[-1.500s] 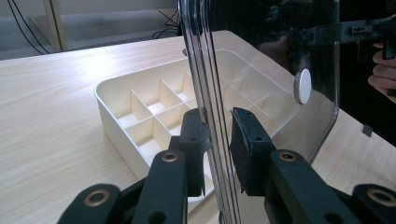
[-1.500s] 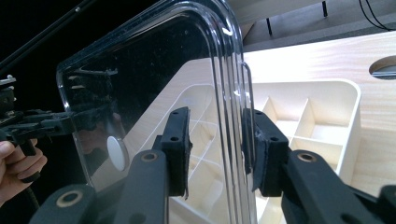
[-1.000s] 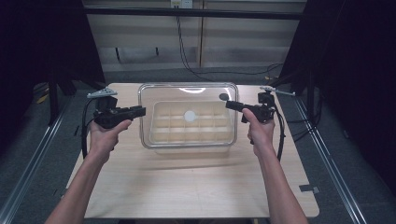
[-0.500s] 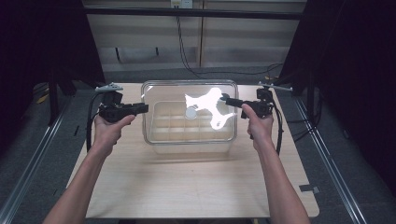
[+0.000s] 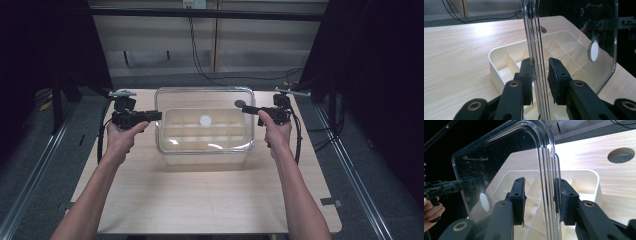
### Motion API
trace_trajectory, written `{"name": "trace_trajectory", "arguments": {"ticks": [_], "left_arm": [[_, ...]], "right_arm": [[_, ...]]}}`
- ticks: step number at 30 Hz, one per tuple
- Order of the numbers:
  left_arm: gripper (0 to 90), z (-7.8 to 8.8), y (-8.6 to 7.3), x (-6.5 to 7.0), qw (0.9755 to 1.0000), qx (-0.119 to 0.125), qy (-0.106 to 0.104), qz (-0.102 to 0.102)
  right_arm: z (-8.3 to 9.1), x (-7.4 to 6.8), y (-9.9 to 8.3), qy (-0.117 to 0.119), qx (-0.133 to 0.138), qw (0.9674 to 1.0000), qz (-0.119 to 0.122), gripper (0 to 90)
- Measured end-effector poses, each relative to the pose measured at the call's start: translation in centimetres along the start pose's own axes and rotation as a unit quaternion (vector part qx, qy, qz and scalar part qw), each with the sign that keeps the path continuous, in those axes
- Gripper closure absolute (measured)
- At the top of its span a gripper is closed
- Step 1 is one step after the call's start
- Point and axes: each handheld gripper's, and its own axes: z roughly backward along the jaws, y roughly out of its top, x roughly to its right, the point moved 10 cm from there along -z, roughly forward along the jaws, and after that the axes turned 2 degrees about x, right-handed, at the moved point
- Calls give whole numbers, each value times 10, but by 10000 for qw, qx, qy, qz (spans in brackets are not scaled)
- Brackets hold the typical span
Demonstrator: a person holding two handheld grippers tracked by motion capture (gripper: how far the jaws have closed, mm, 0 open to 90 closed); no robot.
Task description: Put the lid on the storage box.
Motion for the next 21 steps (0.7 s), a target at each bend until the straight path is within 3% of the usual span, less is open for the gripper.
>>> {"name": "trace_trajectory", "arguments": {"ticks": [5, 12, 15, 21], "left_arm": [[732, -6, -1, -3, 10000, -28, -36, 55], [718, -14, -3, -11, 9999, -77, 97, 119], [712, -18, -5, -14, 9996, -120, 161, 221], [722, -23, -8, -22, 9992, -194, 249, 226]], "right_arm": [[-1, 4, -3, -62, -55, 9999, 131, 628], [-9, 12, -4, -90, -105, 9999, 12, 625], [-14, 15, -5, -187, -140, 9997, -20, 611], [-23, 22, -7, -307, -184, 9993, -101, 588]]}}
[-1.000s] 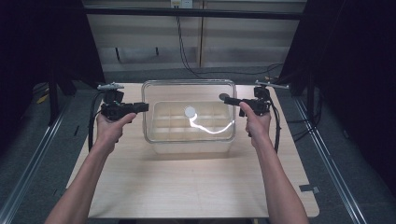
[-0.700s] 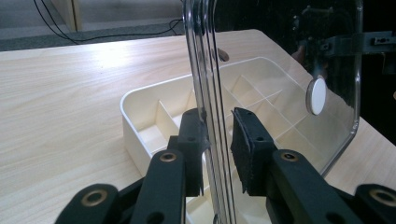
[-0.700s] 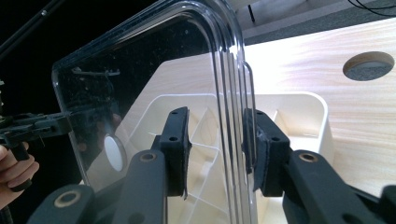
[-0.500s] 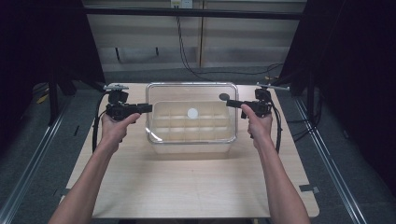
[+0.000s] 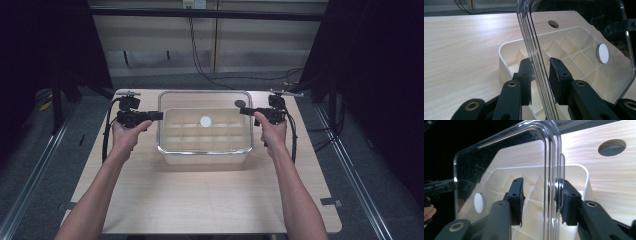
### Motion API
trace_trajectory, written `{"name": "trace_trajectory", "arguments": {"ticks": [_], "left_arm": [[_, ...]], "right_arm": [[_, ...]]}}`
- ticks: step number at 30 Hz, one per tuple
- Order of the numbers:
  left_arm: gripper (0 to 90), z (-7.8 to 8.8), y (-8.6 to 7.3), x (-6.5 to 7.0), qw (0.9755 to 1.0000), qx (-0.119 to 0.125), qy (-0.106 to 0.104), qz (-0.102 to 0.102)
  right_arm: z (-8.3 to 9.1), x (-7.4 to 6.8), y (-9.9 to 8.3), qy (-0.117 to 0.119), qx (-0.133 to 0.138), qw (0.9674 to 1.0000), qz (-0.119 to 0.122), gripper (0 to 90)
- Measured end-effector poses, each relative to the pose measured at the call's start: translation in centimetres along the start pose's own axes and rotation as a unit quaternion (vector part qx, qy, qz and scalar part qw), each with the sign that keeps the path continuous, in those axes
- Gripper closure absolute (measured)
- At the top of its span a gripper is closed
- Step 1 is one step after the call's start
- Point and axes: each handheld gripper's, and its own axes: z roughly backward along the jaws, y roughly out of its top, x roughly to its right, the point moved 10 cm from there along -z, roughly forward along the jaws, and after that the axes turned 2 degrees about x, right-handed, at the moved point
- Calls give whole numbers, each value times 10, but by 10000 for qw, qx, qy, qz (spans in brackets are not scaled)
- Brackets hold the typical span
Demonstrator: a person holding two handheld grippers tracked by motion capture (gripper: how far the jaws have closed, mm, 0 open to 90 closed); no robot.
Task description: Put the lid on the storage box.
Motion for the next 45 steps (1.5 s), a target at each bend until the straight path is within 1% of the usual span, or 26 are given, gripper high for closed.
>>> {"name": "trace_trajectory", "arguments": {"ticks": [1, 2, 5, 7, 11, 13, 14, 17, 18, 20, 22, 23, 24, 27, 28, 30, 34, 37, 38, 41, 44, 45], "left_arm": [[722, -1, 0, 0, 10000, 17, 2, 65], [722, -2, -1, -1, 10000, -17, 9, 56], [721, -4, -2, -4, 9999, -16, -56, 98], [719, -6, -3, -5, 9997, -37, -116, 206], [708, -12, -6, -8, 9991, -115, -131, 375], [700, -14, -7, -10, 9991, -92, -126, 384], [693, -15, -8, -10, 9991, -120, -127, 378], [689, -18, -9, -12, 9989, -145, -151, 409], [682, -19, -10, -12, 9988, -153, -153, 434], [680, -21, -11, -14, 9988, -176, -161, 437], [679, -23, -12, -14, 9983, -194, -200, 503], [669, -24, -13, -15, 9986, -204, -178, 456], [669, -26, -14, -15, 9985, -195, -164, 479], [648, -31, -18, -17, 9982, -246, -124, 526], [643, -31, -19, -17, 9981, -242, -149, 538], [643, -31, -19, -17, 9981, -242, -170, 536], [640, -30, -19, -18, 9984, -267, -148, 468], [640, -30, -18, -17, 9984, -232, -160, 499], [640, -29, -18, -17, 9986, -224, -169, 459], [640, -29, -18, -16, 9986, -219, -182, 450], [640, -30, -18, -16, 9983, -197, -188, 511], [642, -31, -19, -16, 9979, -203, -196, 585]], "right_arm": [[-2, 1, -1, -61, -46, 10000, 51, 577], [-4, 2, -2, -97, -62, 9999, 41, 573], [-8, 5, -3, -140, -92, 9999, -14, 557], [-11, 7, -4, -193, -129, 9997, -9, 546], [-15, 9, -6, -342, -191, 9992, 58, 524], [-17, 11, -7, -366, -199, 9991, 24, 521], [-19, 12, -8, -413, -227, 9989, 35, 513], [-21, 13, -9, -458, -225, 9987, 49, 498], [-23, 14, -10, -513, -275, 9983, 84, 487], [-24, 15, -10, -525, -280, 9982, 83, 481], [-27, 17, -12, -575, -318, 9978, 92, 460], [-30, 19, -14, -653, -351, 9972, 103, 440], [-30, 19, -14, -653, -351, 9972, 103, 440], [-34, 22, -17, -778, -358, 9963, 119, 414], [-36, 22, -18, -836, -327, 9959, 141, 404], [-37, 22, -17, -853, -314, 9957, 181, 402], [-37, 22, -18, -869, -316, 9955, 185, 399], [-36, 21, -17, -897, -292, 9953, 205, 397], [-35, 19, -16, -901, -265, 9952, 263, 396], [-34, 18, -15, -914, -240, 9950, 320, 395], [-34, 19, -15, -920, -272, 9947, 368, 388], [-35, 20, -17, -976, -293, 9941, 374, 378]]}}
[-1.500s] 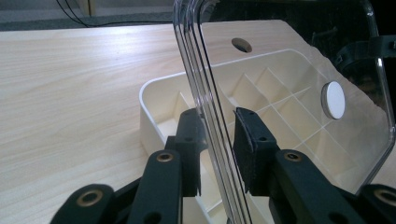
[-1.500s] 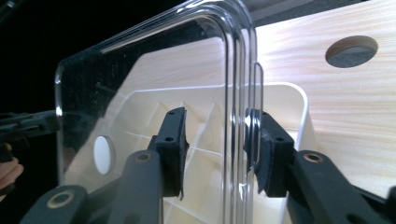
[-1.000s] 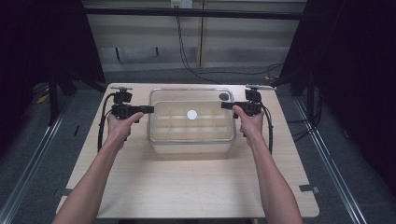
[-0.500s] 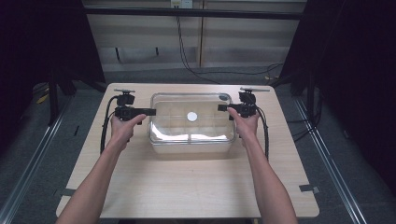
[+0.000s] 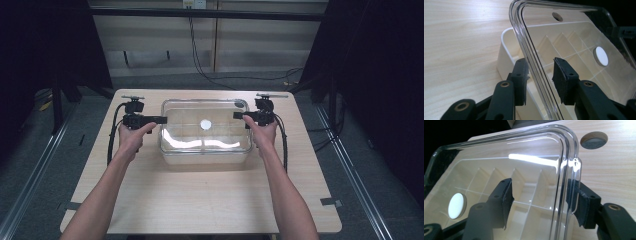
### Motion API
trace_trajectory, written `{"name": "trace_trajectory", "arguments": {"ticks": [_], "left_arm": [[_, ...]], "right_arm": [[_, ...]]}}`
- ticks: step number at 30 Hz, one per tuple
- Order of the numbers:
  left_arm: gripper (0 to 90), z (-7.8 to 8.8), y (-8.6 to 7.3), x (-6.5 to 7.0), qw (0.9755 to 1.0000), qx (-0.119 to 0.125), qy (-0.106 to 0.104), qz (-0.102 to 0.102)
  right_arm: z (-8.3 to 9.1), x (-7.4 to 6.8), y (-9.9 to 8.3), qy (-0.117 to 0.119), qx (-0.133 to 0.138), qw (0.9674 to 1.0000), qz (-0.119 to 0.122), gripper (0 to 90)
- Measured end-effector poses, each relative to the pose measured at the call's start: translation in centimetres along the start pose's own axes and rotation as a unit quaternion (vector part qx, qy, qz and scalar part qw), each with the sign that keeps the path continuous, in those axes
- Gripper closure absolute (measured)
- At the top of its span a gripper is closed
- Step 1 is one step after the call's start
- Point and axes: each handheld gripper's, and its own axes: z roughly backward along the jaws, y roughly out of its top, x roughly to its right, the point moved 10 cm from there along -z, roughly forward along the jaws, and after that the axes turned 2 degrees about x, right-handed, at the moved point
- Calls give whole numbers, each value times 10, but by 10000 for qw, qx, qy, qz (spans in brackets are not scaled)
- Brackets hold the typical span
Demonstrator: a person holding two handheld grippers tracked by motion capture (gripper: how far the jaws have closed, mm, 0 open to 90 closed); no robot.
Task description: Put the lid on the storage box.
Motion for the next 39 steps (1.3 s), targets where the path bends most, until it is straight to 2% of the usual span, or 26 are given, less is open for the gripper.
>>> {"name": "trace_trajectory", "arguments": {"ticks": [2, 3, 5, 13, 15, 17, 22, 25, 26, 27, 28, 29, 32, 33, 36, 37, 39], "left_arm": [[642, -2, -1, -1, 9999, 38, 34, 110], [627, -4, -3, -2, 10000, 11, 39, 88], [627, -4, -4, -4, 9999, 35, -30, 152], [616, -5, -5, -4, 10000, 14, -50, 50], [616, -5, -7, -4, 9999, 12, -104, 113], [616, -5, -9, -5, 9997, 42, -155, 188], [609, -6, -10, -4, 9998, 33, -134, 144], [602, -6, -12, -6, 9999, -40, -113, 107], [600, -7, -13, -7, 9998, -45, -79, 152], [636, -7, -16, -9, 9999, -44, -88, 116], [632, -7, -16, -9, 9999, -44, -88, 116], [632, -7, -17, -10, 9998, -41, -113, 144], [616, -6, -17, -9, 9999, -57, -79, 119], [603, -5, -17, -12, 9999, -66, -2, 76], [591, -5, -17, -11, 9999, -67, -10, 128], [559, -4, -19, -12, 9998, -161, 79, 19], [540, -3, -19, -12, 9998, -153, 100, -26]], "right_arm": [[-1, 0, -1, -15, -5, 10000, 9, 367], [-3, -1, -2, -76, -14, 9999, 74, 346], [-4, -1, -2, -105, -1, 9999, 105, 341], [-4, -1, -2, -143, 105, 9997, 149, 331], [-4, -1, -3, -189, 134, 9996, 176, 330], [-4, -1, -3, -214, 131, 9995, 197, 330], [-4, -1, -3, -293, 122, 9991, 278, 317], [-5, 2, -6, -381, 6, 9986, 377, 319], [-5, 3, -7, -397, -22, 9984, 391, 320], [-5, 6, -8, -453, 12, 9984, 333, 304], [-5, 6, -8, -453, 12, 9984, 333, 304], [-5, 8, -10, -451, -31, 9987, 221, 301], [-7, 9, -12, -218, -67, 9997, 112, 296], [-6, 9, -11, -183, -68, 9997, 111, 288], [-6, 9, -12, -164, -106, 9998, 58, 287], [-5, 10, -11, -123, -79, 9999, 50, 287], [-2, 10, -10, -112, -60, 9999, 89, 274]]}}
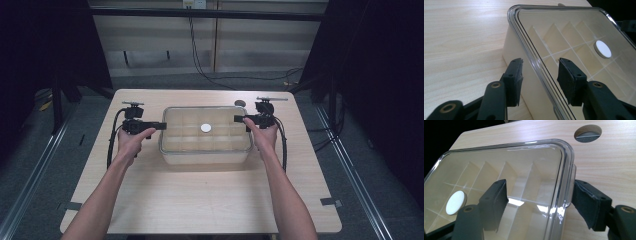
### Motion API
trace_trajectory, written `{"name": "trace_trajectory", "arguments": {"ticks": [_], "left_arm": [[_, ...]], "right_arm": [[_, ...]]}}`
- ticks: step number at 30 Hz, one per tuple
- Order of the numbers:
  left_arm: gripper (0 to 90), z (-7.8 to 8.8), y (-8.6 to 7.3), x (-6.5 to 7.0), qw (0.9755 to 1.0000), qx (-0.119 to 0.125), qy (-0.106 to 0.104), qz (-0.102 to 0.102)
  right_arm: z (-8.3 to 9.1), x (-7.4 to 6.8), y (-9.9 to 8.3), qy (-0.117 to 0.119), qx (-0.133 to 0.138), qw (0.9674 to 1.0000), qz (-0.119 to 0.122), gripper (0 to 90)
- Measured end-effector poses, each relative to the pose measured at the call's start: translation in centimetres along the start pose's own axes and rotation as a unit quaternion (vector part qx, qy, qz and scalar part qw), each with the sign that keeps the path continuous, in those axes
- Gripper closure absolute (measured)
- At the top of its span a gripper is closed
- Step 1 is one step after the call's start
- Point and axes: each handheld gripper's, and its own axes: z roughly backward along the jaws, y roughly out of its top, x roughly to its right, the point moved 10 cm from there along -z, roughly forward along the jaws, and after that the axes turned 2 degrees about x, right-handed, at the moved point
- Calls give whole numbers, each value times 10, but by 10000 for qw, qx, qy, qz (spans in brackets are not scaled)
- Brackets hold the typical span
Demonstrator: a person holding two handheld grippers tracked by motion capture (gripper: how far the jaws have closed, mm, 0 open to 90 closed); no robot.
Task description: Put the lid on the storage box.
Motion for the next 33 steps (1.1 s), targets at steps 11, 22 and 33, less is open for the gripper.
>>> {"name": "trace_trajectory", "arguments": {"ticks": [11, 22, 33], "left_arm": [[461, 23, -3, 6, 9995, 118, 50, -283], [462, 60, -18, 14, 9980, 145, 141, -606], [419, 86, -42, 24, 9958, 186, 156, -885]], "right_arm": [[26, -5, 4, 203, 249, 9994, 161, 265], [67, -19, -11, 547, 383, 9960, 588, 303], [91, -24, -38, 746, 451, 9937, 710, 327]]}}
